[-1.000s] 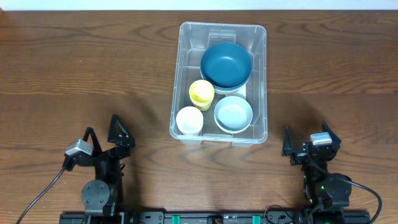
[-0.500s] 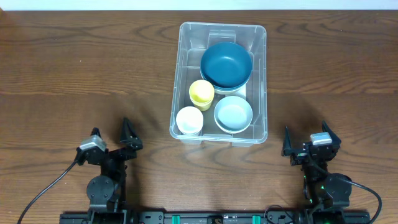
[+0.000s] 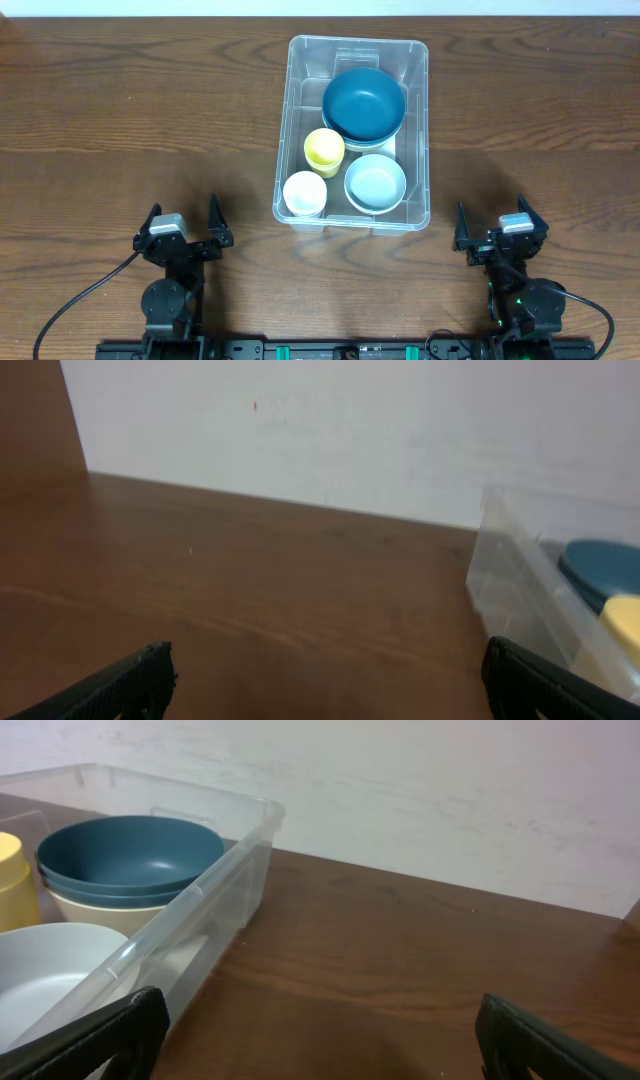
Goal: Pack container
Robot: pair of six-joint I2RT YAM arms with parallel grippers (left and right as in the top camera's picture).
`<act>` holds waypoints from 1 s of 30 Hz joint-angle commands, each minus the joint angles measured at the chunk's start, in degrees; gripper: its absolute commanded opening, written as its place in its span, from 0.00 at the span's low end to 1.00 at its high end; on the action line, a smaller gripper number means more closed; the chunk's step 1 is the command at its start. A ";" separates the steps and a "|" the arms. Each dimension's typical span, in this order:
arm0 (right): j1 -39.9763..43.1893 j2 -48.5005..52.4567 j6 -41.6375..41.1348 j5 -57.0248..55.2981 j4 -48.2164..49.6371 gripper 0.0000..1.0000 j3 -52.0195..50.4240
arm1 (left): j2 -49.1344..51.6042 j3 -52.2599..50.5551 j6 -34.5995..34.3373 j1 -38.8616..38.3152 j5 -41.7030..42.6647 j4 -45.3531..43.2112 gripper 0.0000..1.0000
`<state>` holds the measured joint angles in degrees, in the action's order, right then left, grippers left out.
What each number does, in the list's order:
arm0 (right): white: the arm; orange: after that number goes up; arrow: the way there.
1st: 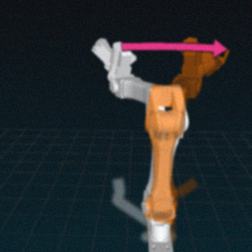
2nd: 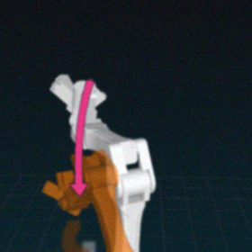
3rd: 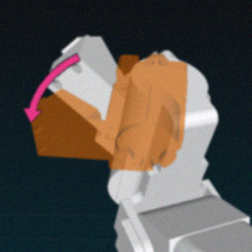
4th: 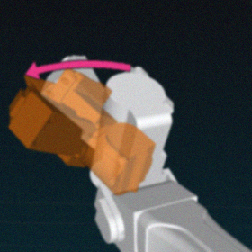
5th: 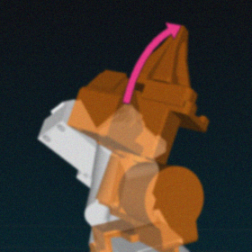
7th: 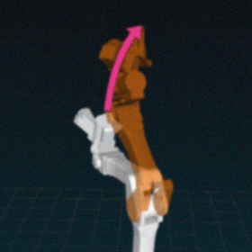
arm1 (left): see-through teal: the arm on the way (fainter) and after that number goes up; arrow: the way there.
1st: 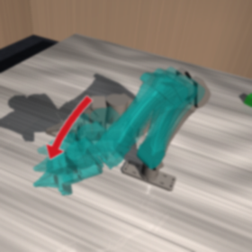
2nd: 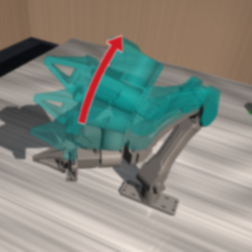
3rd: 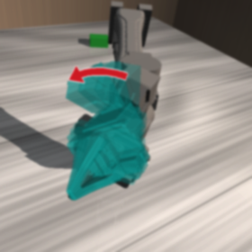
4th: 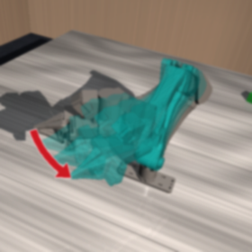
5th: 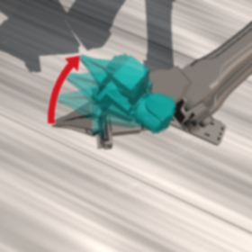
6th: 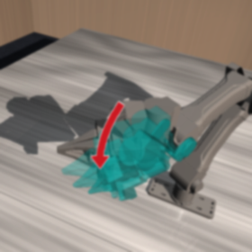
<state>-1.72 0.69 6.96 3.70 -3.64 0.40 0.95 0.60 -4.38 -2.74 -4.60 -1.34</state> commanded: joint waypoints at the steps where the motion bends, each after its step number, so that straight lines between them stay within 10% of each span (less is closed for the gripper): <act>1: 0.31 -0.37 0.59 0.63 -0.22 0.99 -0.09 | -0.31 -0.37 1.36 -0.24 0.57 1.84 0.98; 30: 0.31 -0.37 0.59 0.63 -0.22 0.99 -0.09 | 0.42 -0.35 1.36 -0.24 0.59 5.18 0.98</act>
<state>-1.72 0.69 6.96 3.70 -3.64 0.40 1.13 1.34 -4.01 -2.74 -3.38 1.52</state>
